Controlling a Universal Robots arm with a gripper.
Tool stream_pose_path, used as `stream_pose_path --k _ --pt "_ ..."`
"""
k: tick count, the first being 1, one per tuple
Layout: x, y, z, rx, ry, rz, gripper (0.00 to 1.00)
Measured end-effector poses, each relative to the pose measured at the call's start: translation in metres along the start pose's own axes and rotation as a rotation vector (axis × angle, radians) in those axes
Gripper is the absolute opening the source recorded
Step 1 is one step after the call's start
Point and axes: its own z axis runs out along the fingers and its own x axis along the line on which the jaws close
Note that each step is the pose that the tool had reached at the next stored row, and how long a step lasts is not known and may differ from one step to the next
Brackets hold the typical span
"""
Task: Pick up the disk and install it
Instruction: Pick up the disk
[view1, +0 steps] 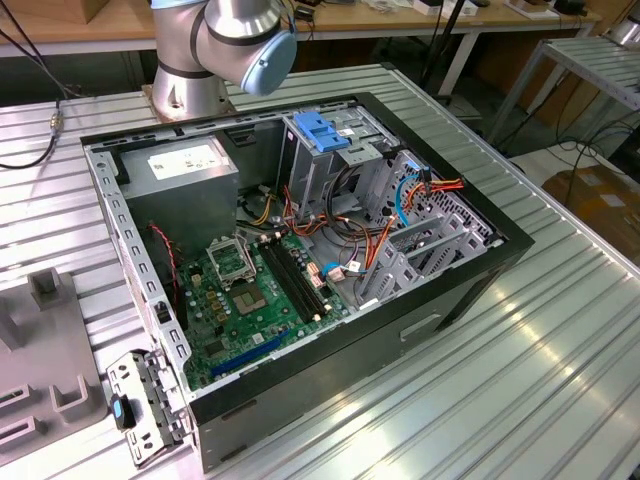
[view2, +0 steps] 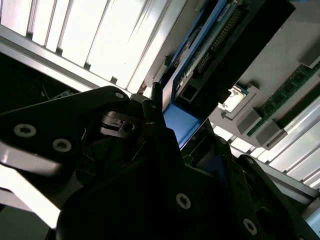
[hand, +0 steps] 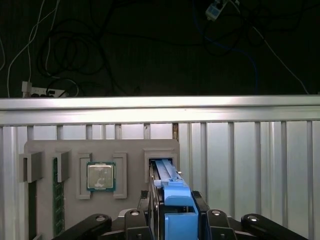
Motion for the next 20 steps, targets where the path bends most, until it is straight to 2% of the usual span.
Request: stream_pose_path --k 11,12,13,20 --pt "-0.0002 0.0 0.0002 0.0 0.0009 0.0 0.45" --pt "-0.0002 0.0 0.0001 -0.0002 0.0013 0.0 0.44" --pt "-0.0002 0.0 0.0001 -0.0001 0.0011 0.0 0.37" --pt "-0.0002 0.0 0.0002 0.0 0.002 0.0 0.37"
